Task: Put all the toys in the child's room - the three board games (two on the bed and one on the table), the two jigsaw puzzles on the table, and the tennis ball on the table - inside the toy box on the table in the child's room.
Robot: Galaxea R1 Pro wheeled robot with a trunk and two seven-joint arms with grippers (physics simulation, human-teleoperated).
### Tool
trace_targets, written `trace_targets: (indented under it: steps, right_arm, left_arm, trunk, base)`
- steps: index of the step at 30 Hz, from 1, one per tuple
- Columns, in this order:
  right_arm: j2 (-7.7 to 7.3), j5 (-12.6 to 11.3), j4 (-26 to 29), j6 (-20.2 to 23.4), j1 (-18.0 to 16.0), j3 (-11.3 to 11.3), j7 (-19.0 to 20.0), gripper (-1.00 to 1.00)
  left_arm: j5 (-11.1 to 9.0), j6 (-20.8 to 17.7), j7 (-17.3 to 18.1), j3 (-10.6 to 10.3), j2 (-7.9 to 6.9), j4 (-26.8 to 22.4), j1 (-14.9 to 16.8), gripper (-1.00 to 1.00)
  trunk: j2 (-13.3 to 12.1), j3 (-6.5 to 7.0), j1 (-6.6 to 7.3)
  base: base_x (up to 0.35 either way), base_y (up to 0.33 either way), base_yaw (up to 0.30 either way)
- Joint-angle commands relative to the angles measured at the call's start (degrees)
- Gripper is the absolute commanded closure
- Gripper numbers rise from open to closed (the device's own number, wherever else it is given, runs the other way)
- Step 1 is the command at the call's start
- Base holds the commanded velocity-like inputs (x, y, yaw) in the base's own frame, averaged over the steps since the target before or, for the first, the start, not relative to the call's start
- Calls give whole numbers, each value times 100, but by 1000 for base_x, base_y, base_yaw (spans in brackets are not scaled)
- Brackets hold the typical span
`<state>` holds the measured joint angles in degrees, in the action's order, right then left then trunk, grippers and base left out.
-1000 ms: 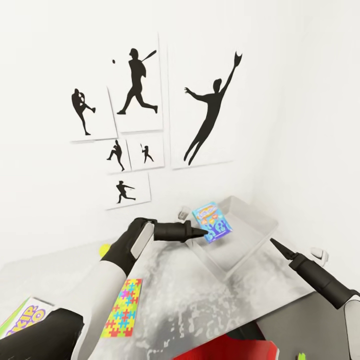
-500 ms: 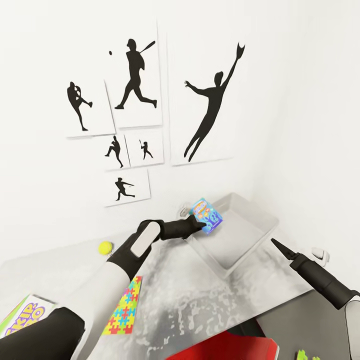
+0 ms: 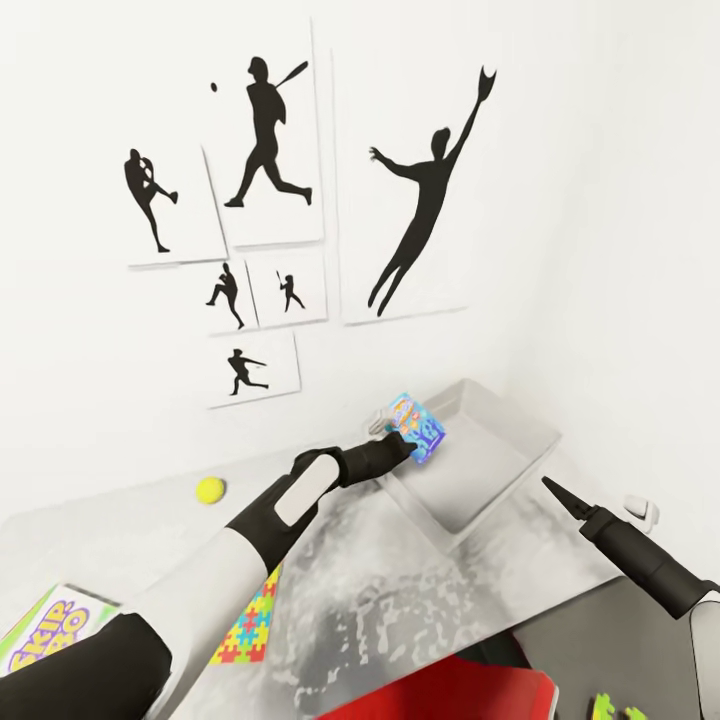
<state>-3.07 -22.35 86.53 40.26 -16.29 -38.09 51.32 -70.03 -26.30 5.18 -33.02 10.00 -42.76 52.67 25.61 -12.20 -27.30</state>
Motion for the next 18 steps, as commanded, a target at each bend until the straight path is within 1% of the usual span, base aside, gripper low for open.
trace_targets:
  steps: [1,3,4,5,7,9,10,12,14,16,18]
  right_arm:
    - [0,-18,2,35,-5,-7,10,-100]
    - [0,-16,3,35,-5,-8,5,-100]
    - [0,-16,4,39,-5,-8,3,-100]
    - [0,-16,4,40,-5,-7,3,-100]
    - [-1,-16,4,42,-5,-6,2,-100]
    - [-1,-13,4,43,-5,-5,1,-100]
    - [-1,-11,4,43,-5,-5,1,-100]
    - [-1,-13,5,44,-5,-5,1,-100]
    - [-1,-14,5,44,-5,-5,1,-100]
    - [-1,-15,5,44,-5,-5,1,-100]
    - [-1,-15,5,44,-5,-5,1,-100]
  left_arm:
    - [-84,29,-15,-77,0,3,7,100]
    - [-294,106,-49,-266,0,4,7,100]
    - [-480,190,-98,-496,0,4,7,100]
    - [-543,230,-122,-589,0,2,7,100]
    - [-801,406,-240,-993,0,-18,7,100]
    - [-1012,510,-335,-1282,0,-108,7,100]
    - [-1085,536,-363,-1375,0,-211,7,100]
    - [-1161,559,-403,-1516,0,-460,7,100]
    - [-1190,571,-463,-1621,0,-616,7,100]
    - [-1213,591,-600,-1726,0,-722,7,100]
    - [-1242,659,-759,-1776,0,-765,7,100]
  trunk:
    - [11,-20,-3]
    - [11,-39,-3]
    - [11,-48,-3]
    - [11,-58,-3]
    - [11,-76,-3]
    - [11,-95,-3]
    - [11,-104,-3]
    - [11,-123,-3]
    - [11,-142,-3]
    - [11,-160,-3]
    - [11,-179,-3]
  base:
    - [0,0,0]
    - [0,0,0]
    - [0,0,0]
    - [0,0,0]
    - [0,0,0]
    - [0,0,0]
    - [0,0,0]
    - [0,0,0]
    - [0,0,0]
    - [0,0,0]
    - [0,0,0]
